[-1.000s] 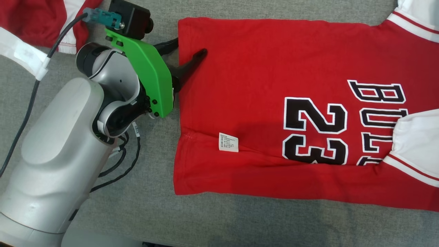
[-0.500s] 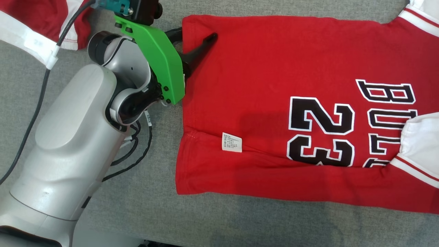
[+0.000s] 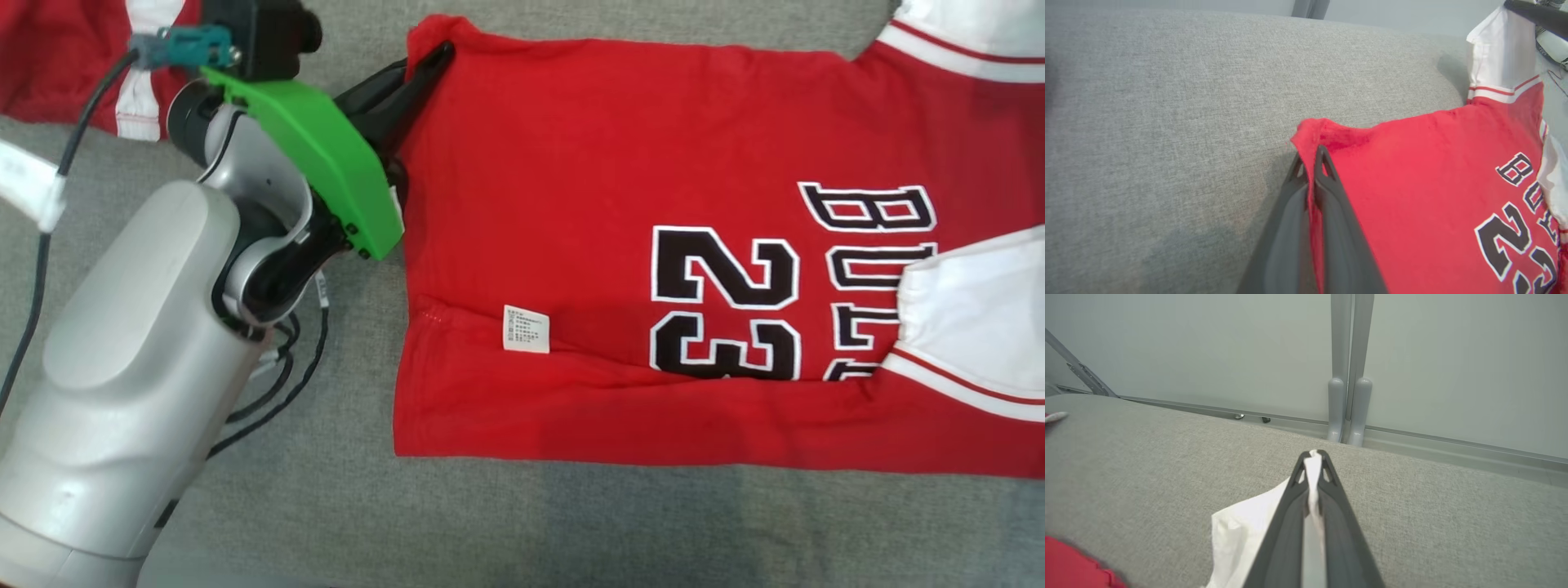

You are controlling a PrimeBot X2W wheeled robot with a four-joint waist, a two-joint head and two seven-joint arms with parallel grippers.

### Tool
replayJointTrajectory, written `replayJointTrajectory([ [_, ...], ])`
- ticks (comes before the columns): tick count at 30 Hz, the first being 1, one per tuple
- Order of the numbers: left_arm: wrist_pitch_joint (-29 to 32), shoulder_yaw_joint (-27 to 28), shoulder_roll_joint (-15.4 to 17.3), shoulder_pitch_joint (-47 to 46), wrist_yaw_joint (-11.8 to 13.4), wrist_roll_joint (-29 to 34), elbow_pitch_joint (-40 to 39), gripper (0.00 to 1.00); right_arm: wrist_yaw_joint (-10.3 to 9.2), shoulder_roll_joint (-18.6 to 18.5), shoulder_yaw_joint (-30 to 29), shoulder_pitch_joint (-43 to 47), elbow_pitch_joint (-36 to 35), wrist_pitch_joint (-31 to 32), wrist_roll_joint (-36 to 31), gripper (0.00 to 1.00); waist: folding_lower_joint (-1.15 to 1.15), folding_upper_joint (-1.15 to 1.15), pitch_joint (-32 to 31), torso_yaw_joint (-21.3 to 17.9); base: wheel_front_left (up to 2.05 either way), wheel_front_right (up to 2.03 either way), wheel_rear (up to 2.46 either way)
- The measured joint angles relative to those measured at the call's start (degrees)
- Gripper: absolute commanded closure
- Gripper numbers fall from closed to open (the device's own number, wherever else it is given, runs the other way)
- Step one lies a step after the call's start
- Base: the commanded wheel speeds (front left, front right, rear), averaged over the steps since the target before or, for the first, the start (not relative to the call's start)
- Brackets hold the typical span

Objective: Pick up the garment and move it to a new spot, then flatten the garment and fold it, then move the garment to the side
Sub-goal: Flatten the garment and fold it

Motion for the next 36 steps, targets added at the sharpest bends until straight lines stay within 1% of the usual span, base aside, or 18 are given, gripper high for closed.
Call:
replayJointTrajectory([
  [3,-3.15,0.35,1.7,3.02,-0.07,-0.18,-2.21,1.0,-0.01,-1.29,-0.37,7.97,-6.31,-2.03,3.52,1.0,0.0,0.0,-1.66,-0.96,0.0,0.0,0.0],
  [7,-6.77,0.24,5.34,9.21,-0.05,0.99,-5.9,1.0,-0.02,-1.11,-3.49,20.58,-14.84,-3.63,7.37,1.0,0.0,0.0,-4.48,-2.58,0.0,0.0,0.0],
  [11,-9.38,0.89,9.04,16.51,2.0,1.48,-10.42,1.0,-0.02,1.46,-7.02,33.65,-22.16,-4.31,9.45,1.0,-0.01,0.0,-7.19,-4.94,0.0,0.0,0.0],
  [14,-11.09,1.31,11.23,21.34,3.83,1.75,-13.79,1.0,-0.02,3.58,-8.71,41.38,-25.72,-4.31,9.98,1.0,-0.01,0.0,-9.02,-6.93,0.0,0.0,0.0],
  [17,-12.96,2.07,11.6,26.02,5.61,0.79,-16.46,1.0,-0.02,6.13,-9.83,46.64,-27.67,-4.93,10.5,1.0,-0.01,0.0,-10.74,-8.8,0.0,0.0,0.0],
  [21,-16.59,2.8,11.56,30.19,7.04,0.73,-18.64,1.0,-0.02,9.0,-10.7,51.59,-28.41,-6.14,10.83,1.0,-0.01,0.0,-12.94,-10.79,0.0,0.0,0.0],
  [25,-20.36,3.37,11.71,34.44,7.86,1.14,-20.18,1.0,-0.02,9.98,-10.93,53.91,-27.07,-7.75,10.99,1.0,-0.01,0.0,-14.84,-12.44,0.0,0.0,0.0],
  [27,-21.27,3.41,12.28,36.23,8.31,1.26,-20.49,1.0,-0.02,10.04,-10.73,54.35,-26.01,-8.29,10.99,1.0,-0.01,0.0,-15.63,-13.13,0.0,0.0,0.0],
  [28,-22.02,3.36,12.59,38.01,8.43,1.23,-20.51,0.96,-0.02,10.12,-10.17,54.45,-24.55,-8.61,11.05,1.0,-0.01,0.0,-16.38,-13.63,0.0,0.0,0.0],
  [29,-22.14,2.99,12.73,38.61,8.42,1.41,-20.39,0.84,-0.02,10.13,-9.83,54.44,-23.88,-8.73,11.35,1.0,-0.01,0.0,-16.69,-13.84,0.0,0.0,0.0],
  [31,-22.93,2.35,12.71,39.16,8.05,2.18,-19.81,0.64,-0.03,10.07,-9.22,54.44,-22.56,-8.8,11.37,1.0,-0.01,0.0,-17.18,-14.01,0.0,0.0,0.0],
  [32,-23.29,2.08,12.48,39.19,7.47,2.22,-19.12,0.55,-0.03,10.12,-8.75,54.42,-22.1,-9.02,11.37,1.0,-0.01,0.0,-17.33,-13.92,0.0,0.0,0.0],
  [33,-23.51,1.7,12.2,39.3,7.21,2.24,-18.22,0.51,-0.03,10.16,-8.33,54.4,-21.65,-9.01,11.31,1.0,-0.01,0.0,-17.41,-13.74,0.0,0.0,0.0],
  [34,-24.07,1.33,12.06,39.42,6.84,2.67,-17.2,0.17,-0.03,10.14,-8.0,54.38,-21.08,-8.98,10.92,0.87,-0.01,0.0,-17.47,-13.55,0.0,0.0,0.0],
  [35,-24.64,1.25,11.85,39.53,6.73,2.99,-16.08,0.0,-0.03,10.11,-7.8,54.38,-20.56,-8.78,10.28,0.05,-0.01,0.0,-17.54,-13.39,0.0,0.0,0.0],
  [36,-25.02,1.11,11.58,39.56,6.43,3.0,-15.1,0.0,-0.03,10.04,-7.72,54.38,-20.09,-8.4,9.78,0.0,-0.01,0.0,-17.65,-13.24,0.0,0.0,0.0],
])
